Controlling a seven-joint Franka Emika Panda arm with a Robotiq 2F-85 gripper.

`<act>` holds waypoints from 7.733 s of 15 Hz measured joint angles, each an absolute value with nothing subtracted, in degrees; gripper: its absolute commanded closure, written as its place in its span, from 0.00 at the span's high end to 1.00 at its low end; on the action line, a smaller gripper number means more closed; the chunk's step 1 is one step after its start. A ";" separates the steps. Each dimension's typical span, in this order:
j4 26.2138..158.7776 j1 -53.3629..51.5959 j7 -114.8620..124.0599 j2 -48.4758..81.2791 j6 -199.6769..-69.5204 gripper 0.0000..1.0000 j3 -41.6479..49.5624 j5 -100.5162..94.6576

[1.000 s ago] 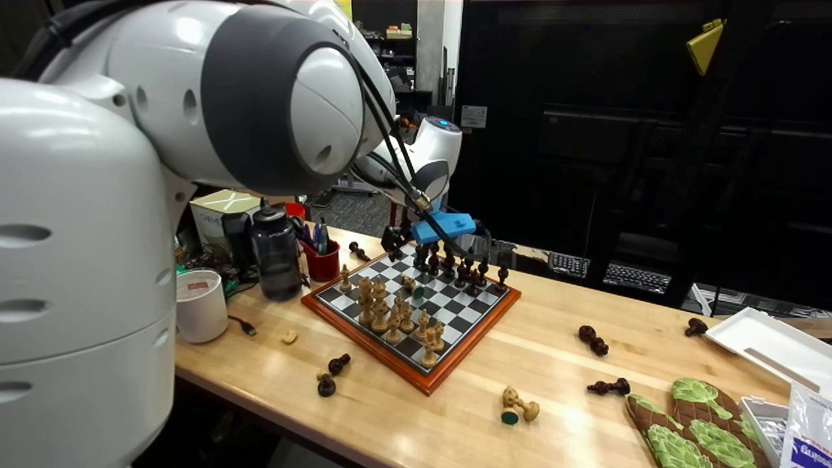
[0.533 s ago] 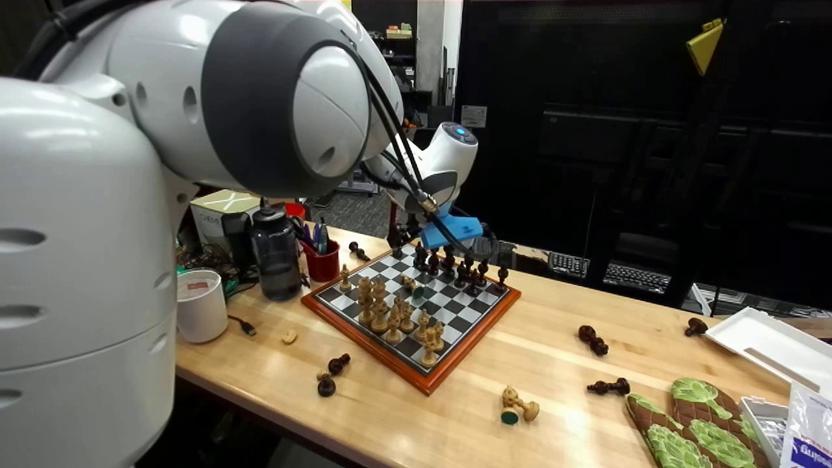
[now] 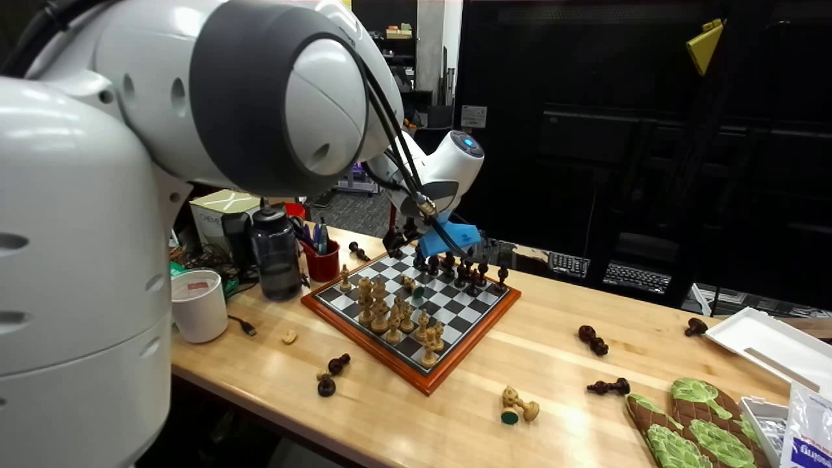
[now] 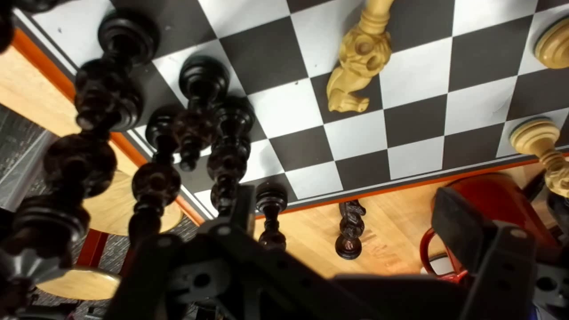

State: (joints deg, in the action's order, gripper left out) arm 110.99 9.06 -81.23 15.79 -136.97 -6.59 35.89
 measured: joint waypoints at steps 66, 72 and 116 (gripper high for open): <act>118.24 0.38 -54.40 12.30 -137.94 1.00 -4.05 -8.43; 116.76 0.20 -54.40 13.38 -134.26 1.00 -4.10 -10.25; 97.19 -6.73 -52.39 28.27 -112.15 0.73 -4.38 -30.45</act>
State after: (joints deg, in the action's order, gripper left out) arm 97.19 -6.73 -52.39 28.27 -112.15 -4.38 -30.45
